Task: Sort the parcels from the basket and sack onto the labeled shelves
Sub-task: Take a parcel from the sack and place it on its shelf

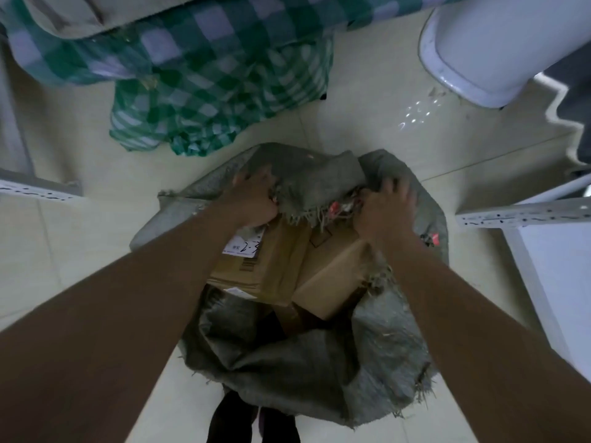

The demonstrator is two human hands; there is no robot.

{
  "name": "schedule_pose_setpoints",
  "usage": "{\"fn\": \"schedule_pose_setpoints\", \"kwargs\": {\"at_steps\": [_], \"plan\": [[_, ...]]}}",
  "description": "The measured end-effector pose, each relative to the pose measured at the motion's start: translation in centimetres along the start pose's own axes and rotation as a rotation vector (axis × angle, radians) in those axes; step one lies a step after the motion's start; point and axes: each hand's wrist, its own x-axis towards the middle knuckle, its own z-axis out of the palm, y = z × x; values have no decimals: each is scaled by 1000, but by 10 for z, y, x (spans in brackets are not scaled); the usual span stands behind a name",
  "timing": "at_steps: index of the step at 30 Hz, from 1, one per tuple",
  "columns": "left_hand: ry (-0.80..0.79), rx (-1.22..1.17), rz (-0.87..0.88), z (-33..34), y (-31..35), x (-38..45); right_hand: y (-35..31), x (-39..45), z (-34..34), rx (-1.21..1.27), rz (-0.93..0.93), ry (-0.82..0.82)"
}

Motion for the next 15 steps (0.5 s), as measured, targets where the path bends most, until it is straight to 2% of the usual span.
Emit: {"fn": "schedule_pose_setpoints", "kwargs": {"at_steps": [1,3,6,7,8,9,11,12,14,15], "plan": [[5,-28,-1,-1,-2,7,11,5,1,3,36,-38],[-15,-30,-14,-3,-3,13,23,10,5,166,64,-73],[38,-150,-18,3,9,8,31,5,-7,418,56,87],[75,-129,-42,6,15,5,36,6,-15,476,58,80],[105,-66,-78,8,19,1,44,11,-21,517,51,17],[119,-5,-111,11,19,1,54,15,-24,535,34,-117],[125,63,-129,17,13,2,66,19,-20,438,15,-376],[124,71,-132,18,9,3,68,20,-12,349,22,-374],[131,142,-145,22,1,8,63,18,4,255,102,-130],[128,188,-157,24,-2,9,54,15,11,286,128,-26]]}}
